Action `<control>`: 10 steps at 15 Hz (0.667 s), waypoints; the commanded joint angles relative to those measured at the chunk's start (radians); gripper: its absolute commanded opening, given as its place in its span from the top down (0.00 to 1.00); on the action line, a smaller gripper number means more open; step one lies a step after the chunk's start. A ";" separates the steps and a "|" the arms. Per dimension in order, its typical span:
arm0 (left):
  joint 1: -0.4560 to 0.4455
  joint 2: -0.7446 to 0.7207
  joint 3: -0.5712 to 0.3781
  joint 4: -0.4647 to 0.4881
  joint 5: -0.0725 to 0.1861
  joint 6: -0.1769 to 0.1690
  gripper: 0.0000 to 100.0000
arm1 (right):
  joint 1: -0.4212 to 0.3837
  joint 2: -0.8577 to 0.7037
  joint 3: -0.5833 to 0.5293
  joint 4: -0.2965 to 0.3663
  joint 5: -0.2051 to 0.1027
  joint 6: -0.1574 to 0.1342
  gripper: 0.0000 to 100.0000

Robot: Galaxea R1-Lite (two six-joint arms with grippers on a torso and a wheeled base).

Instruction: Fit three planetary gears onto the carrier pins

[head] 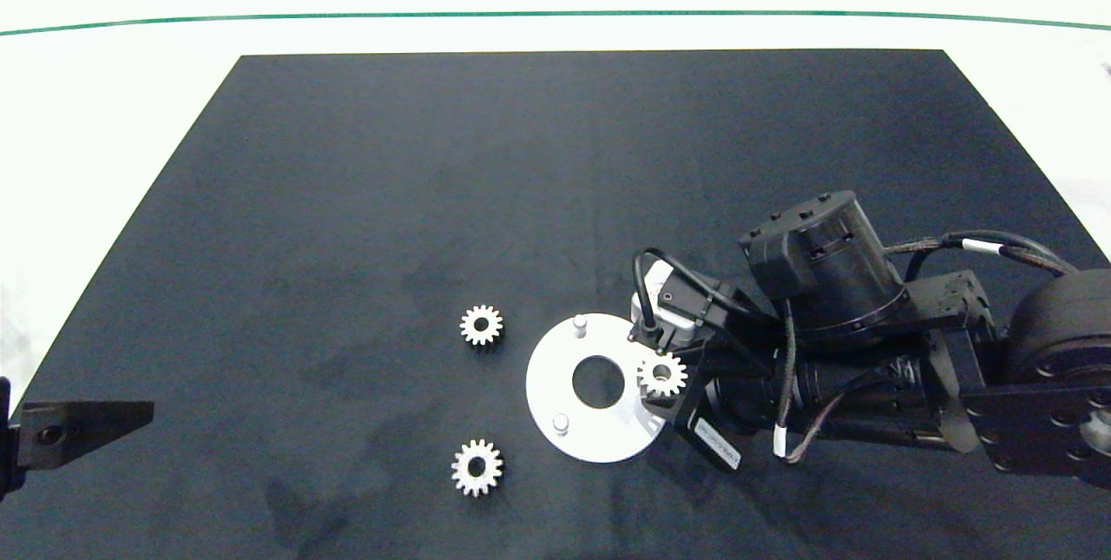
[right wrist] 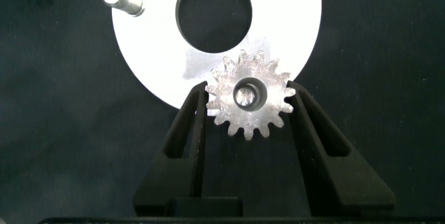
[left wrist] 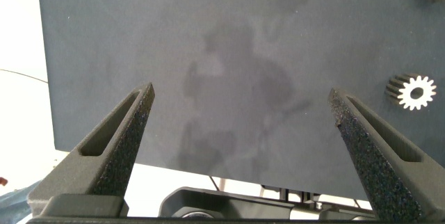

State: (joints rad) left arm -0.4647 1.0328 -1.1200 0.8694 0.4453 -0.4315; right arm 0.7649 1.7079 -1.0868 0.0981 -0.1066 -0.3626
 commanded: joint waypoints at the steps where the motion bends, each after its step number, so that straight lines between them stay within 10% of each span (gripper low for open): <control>1: 0.000 0.001 -0.006 0.005 0.003 -0.003 0.00 | 0.002 0.001 0.011 -0.001 0.001 -0.003 0.81; 10: 0.000 -0.002 -0.001 0.007 0.003 -0.003 0.00 | -0.006 -0.002 0.027 -0.009 0.001 -0.003 0.81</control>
State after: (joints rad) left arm -0.4647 1.0315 -1.1217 0.8711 0.4457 -0.4311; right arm 0.7600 1.7087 -1.0647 0.0879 -0.1043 -0.3628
